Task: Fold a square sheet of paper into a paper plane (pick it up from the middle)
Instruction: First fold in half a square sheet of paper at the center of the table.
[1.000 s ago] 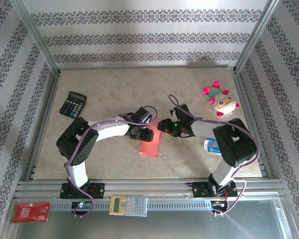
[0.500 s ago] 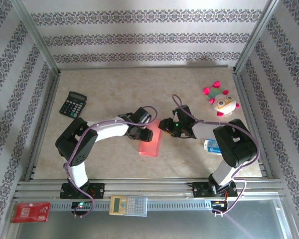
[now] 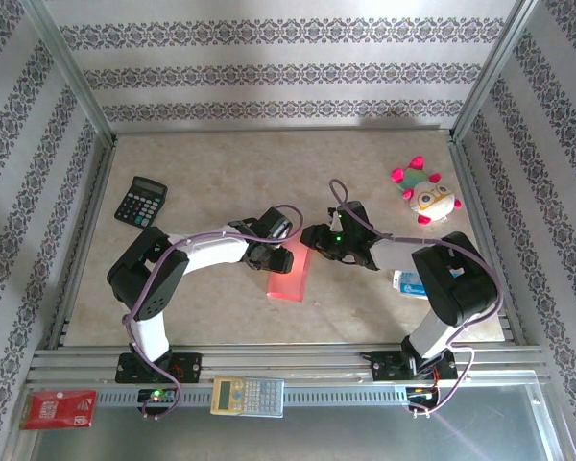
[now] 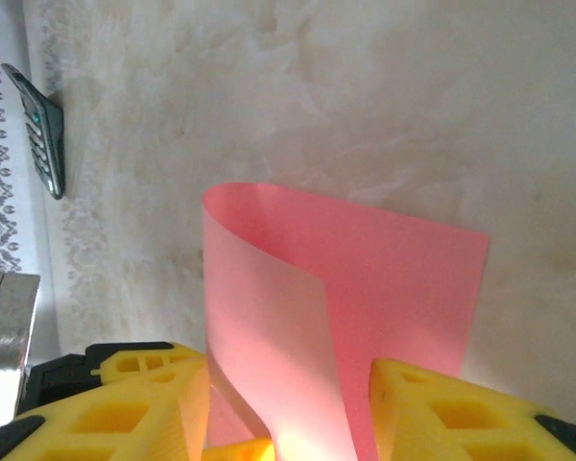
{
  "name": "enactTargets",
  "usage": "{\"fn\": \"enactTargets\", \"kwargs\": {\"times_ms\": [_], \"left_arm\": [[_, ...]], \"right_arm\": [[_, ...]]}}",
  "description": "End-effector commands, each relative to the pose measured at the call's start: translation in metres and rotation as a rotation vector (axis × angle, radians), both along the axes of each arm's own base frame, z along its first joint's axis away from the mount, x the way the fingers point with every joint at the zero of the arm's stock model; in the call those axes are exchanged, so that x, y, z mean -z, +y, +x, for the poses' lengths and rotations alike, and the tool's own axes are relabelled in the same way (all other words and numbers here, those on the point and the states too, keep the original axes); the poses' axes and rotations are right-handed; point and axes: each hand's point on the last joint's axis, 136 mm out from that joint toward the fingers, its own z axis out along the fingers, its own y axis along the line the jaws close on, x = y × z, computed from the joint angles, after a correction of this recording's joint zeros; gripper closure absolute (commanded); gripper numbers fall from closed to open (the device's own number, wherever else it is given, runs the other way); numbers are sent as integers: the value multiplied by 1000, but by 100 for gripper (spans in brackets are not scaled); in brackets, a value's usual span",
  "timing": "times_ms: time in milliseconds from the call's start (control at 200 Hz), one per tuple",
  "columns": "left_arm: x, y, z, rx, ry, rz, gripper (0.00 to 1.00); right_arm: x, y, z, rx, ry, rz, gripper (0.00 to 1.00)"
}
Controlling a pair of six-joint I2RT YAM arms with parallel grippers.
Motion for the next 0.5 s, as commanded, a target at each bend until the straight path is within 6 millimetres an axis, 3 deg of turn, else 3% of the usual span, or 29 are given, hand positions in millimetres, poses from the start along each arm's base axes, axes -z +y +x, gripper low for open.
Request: {"fn": "enactTargets", "kwargs": {"times_ms": [0, 95, 295, 500], "left_arm": [[13, 9, -6, -14, 29, 62, 50], [12, 8, -9, -12, 39, 47, 48], [16, 10, -9, -20, 43, 61, 48], [20, 12, -11, -18, 54, 75, 45]], "right_arm": [[-2, -14, -2, -5, -36, -104, 53], [0, -20, -5, -12, -34, -157, 55], [10, 0, -11, -74, 14, -141, 62], [24, 8, -13, -89, 43, -153, 60]]}}
